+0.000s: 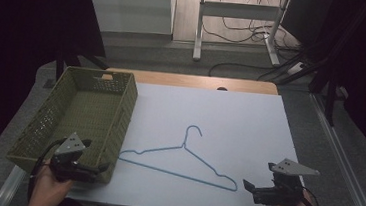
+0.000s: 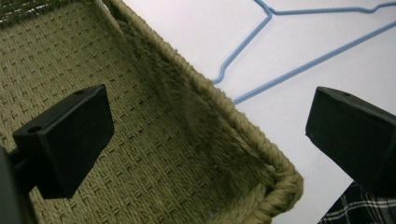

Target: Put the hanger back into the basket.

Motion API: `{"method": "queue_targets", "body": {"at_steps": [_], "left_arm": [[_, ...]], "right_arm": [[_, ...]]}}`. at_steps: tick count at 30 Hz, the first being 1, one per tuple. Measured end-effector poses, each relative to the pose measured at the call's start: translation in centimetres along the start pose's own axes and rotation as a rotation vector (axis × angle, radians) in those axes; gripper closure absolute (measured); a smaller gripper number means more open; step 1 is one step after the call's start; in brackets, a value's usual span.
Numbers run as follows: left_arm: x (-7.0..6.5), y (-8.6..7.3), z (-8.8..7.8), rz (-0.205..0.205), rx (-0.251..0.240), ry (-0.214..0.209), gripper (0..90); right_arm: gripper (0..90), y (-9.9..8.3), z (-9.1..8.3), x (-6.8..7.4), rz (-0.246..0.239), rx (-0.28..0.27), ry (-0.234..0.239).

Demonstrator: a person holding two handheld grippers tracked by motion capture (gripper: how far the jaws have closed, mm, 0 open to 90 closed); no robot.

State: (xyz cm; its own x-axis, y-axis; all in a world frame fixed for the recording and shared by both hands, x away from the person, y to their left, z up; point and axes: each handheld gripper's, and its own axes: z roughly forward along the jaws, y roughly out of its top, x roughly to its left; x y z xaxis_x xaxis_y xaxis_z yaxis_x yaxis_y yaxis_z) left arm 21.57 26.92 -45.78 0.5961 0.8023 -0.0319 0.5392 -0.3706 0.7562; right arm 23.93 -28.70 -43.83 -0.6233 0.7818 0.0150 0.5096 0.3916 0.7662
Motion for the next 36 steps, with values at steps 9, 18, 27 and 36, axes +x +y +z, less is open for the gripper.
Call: {"method": "queue_targets", "body": {"at_steps": [9, 18, 27, 36], "left_arm": [[-0.1, -0.1, 0.2, 0.010, -0.008, 0.009, 0.5], [-0.1, -0.1, 0.1, 0.001, -0.015, -0.011, 0.4], [-1.1, 0.9, -0.6, 0.031, -0.047, -0.034, 0.5], [-1.8, 2.2, -0.6, 0.039, -0.085, -0.083, 0.0]], "right_arm": [[0.0, 0.1, 0.2, 0.2, -0.005, 0.007, 0.011], [0.0, 0.3, 0.4, 0.3, -0.004, -0.002, 0.032], [0.0, 0.7, 0.7, 0.4, -0.017, -0.002, 0.035], [0.0, 1.6, 1.0, 1.0, -0.026, -0.008, 0.051]]}}
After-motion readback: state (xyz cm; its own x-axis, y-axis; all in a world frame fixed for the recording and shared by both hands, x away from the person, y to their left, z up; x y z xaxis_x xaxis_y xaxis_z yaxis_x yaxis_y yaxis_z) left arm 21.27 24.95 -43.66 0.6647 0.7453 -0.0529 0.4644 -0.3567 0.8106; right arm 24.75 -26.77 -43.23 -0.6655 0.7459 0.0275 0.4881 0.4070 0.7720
